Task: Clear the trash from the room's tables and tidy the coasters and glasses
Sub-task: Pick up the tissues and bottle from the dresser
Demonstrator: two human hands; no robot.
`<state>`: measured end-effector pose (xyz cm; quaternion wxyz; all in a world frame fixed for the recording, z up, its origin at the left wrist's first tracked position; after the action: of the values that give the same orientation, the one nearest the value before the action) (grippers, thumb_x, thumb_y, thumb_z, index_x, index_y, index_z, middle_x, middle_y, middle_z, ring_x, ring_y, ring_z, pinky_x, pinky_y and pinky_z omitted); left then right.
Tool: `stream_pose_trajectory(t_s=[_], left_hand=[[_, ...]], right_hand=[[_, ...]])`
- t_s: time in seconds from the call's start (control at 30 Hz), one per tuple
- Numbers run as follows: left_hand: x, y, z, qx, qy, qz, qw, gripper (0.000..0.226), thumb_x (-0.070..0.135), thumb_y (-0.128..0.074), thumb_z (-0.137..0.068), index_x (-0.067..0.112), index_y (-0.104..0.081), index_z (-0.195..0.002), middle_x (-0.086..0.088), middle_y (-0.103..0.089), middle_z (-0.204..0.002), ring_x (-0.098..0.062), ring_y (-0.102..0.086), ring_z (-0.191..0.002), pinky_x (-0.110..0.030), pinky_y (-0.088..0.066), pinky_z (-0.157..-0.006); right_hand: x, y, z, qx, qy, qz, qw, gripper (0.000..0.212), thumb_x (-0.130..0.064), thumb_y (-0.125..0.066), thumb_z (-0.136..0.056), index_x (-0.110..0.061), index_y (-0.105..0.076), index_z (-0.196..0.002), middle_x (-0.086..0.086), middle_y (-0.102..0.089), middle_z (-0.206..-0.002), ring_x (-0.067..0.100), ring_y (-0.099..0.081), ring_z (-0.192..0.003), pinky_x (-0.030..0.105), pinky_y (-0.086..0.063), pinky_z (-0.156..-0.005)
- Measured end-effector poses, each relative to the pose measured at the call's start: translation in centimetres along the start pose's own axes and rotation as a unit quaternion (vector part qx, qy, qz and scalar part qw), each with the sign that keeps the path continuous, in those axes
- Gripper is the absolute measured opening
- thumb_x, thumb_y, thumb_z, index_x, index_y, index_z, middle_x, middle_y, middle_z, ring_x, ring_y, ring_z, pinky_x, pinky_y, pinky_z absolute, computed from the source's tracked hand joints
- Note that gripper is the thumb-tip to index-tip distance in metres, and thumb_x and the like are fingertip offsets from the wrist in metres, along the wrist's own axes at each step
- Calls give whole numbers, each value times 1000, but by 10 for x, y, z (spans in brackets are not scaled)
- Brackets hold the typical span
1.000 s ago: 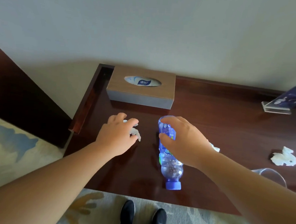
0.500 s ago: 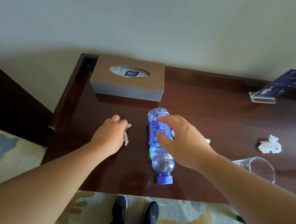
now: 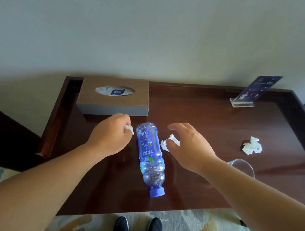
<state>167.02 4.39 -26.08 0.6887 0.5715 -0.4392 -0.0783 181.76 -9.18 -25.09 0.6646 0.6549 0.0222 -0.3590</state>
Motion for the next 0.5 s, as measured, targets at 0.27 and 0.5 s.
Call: stream_pose_trajectory(t_s=[0.27,0.5], left_hand=[[52,3,-16,30,-75,-10,997,22,27,-52,-92,15,-44,-76,4,-46,-69,-25,-49,-66,-35,-37,-56],[66,-3,-11,42,-136,9,990,6,17,-54,-90,13,-55,-85,4,-59,-79,-23,-55,-70,-36,-42,-58]], right_hand=[[34,-14,2,-46,-49,75,995,51,-39,-53,-85,-31,-42,-134,-6,-43,-133,21,-43,-121,37,-42,-95],[67,-51,-6,-106,-117,106,982,64,-41,-52,-81,-40,-27,-140,-3,-28,-141,29,-34,-124,46,-40,-91]])
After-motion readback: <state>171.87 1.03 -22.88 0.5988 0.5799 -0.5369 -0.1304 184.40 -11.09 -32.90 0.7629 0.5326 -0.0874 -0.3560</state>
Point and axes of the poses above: each hand's wrist, its own z-axis away from the middle knuckle, its own y-axis out of the back of the hand, x = y × z, the point moved 10 cm from there along -z, towards the middle knuckle
